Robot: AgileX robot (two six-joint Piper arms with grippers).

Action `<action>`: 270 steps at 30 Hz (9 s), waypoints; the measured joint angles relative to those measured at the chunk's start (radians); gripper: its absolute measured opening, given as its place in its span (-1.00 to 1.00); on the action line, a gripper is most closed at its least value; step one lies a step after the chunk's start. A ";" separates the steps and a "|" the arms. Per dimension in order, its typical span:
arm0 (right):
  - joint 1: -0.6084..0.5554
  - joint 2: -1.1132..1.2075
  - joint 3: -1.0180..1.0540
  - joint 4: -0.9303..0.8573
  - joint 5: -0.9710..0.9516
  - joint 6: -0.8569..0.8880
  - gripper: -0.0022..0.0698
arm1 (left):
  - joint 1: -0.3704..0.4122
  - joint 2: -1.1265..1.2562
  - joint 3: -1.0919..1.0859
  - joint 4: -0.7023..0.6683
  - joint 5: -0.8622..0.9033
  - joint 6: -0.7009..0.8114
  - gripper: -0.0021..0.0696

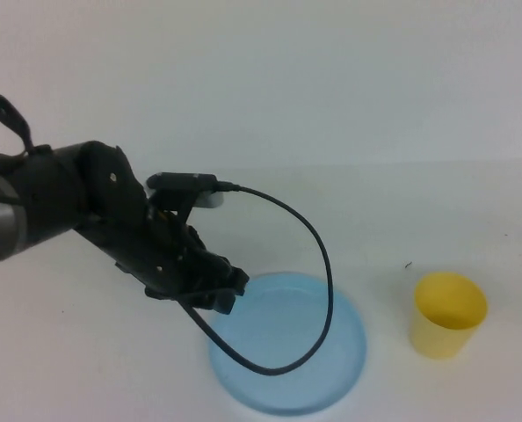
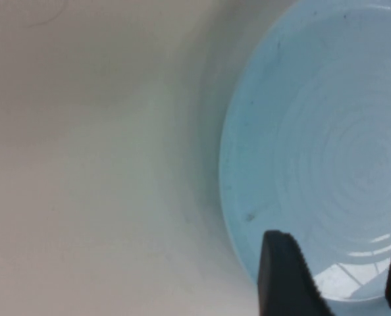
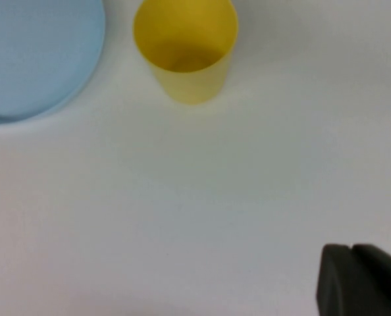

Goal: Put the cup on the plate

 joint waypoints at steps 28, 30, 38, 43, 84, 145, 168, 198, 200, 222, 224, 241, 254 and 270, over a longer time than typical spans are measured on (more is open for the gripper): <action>0.000 0.000 0.011 0.043 -0.013 0.009 -0.01 | -0.051 0.160 -0.002 0.117 -0.062 -0.131 -0.53; 0.000 0.000 0.011 0.044 -0.019 0.009 -0.01 | -0.051 0.167 -0.002 0.117 -0.062 -0.128 -0.73; 0.000 0.000 0.011 0.061 -0.029 0.009 -0.01 | -0.051 0.198 -0.002 0.137 -0.036 -0.108 -0.94; 0.000 0.000 0.011 0.075 -0.029 0.009 -0.01 | -0.051 0.187 -0.002 0.162 -0.008 -0.089 -0.94; 0.000 0.009 0.163 0.155 -0.231 0.049 -0.01 | -0.071 0.259 -0.346 0.129 0.116 -0.052 -0.43; 0.308 1.148 -0.568 -0.163 -0.110 0.192 -0.46 | -0.071 -1.152 0.662 0.655 -0.422 -0.084 -0.94; 0.402 0.954 -0.908 -0.151 0.043 0.203 -0.86 | -0.071 -1.268 0.670 0.723 -0.429 -0.087 -0.94; 0.671 1.406 -1.029 -0.247 0.086 0.356 -0.86 | -0.071 -1.292 0.730 0.738 -0.542 -0.101 -0.94; 0.671 1.406 -1.029 -0.255 0.091 0.356 -0.85 | -0.071 -1.292 0.730 0.739 -0.542 -0.101 -0.94; 0.671 1.291 -1.031 -0.332 0.170 0.383 0.11 | -0.071 -1.292 0.730 0.858 -0.473 -0.102 -0.94; 0.671 1.249 -1.031 -0.395 0.171 0.433 0.11 | -0.071 -1.294 0.730 0.886 -0.459 -0.118 -0.94; 0.804 0.645 -0.778 -0.525 0.133 0.532 -0.88 | -0.057 -1.405 0.730 0.901 -0.453 -0.282 -0.94; 0.990 0.183 -0.180 -0.541 -0.243 0.559 -0.94 | 0.239 -1.413 0.730 0.906 -0.422 -0.290 -0.94; 0.994 0.097 0.081 -0.540 -0.323 0.562 -0.94 | 0.378 -1.641 0.988 0.915 -0.571 -0.487 -0.94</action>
